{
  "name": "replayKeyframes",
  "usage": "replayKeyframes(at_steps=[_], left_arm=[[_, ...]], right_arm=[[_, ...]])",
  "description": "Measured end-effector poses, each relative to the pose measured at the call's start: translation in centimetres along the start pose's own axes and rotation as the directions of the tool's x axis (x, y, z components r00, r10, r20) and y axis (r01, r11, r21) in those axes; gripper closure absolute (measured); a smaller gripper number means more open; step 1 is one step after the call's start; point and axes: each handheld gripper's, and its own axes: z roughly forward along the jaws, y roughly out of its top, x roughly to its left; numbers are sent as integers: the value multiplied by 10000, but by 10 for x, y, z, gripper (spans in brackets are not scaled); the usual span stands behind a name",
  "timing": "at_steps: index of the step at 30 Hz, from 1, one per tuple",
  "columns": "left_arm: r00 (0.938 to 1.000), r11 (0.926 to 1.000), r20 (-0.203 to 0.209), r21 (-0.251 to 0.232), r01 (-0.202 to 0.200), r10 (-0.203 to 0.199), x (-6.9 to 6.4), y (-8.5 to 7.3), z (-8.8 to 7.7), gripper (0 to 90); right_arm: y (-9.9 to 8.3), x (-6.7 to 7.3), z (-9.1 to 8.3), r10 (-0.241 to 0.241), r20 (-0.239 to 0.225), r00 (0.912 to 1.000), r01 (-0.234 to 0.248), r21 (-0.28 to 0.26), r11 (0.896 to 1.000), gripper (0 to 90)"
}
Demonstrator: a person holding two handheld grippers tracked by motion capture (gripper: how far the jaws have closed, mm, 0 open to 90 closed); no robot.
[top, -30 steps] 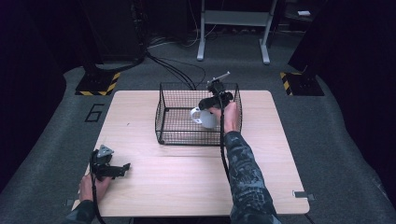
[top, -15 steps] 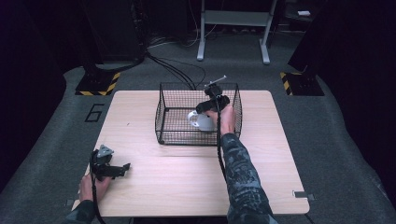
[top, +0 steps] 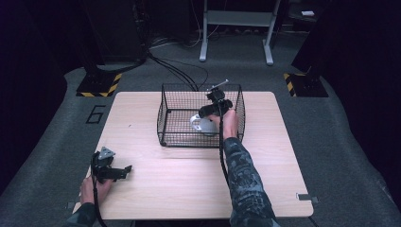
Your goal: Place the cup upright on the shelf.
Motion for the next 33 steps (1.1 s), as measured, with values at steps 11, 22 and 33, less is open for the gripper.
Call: replayKeyframes(at_steps=[11,22,33], left_arm=[[10000,10000,-11,-20,-21,21,0,0,0,2],[10000,10000,-10,-18,-25,25,0,0,0,1],[10000,10000,-11,-20,-15,15,0,0,0,1]], right_arm=[[-5,5,-1,-212,158,9996,214,-144,9997,52],[-6,4,-31,-264,-95,9996,255,-838,9962,0],[-22,17,-84,-1374,-539,9891,1278,-1522,9800,0]])
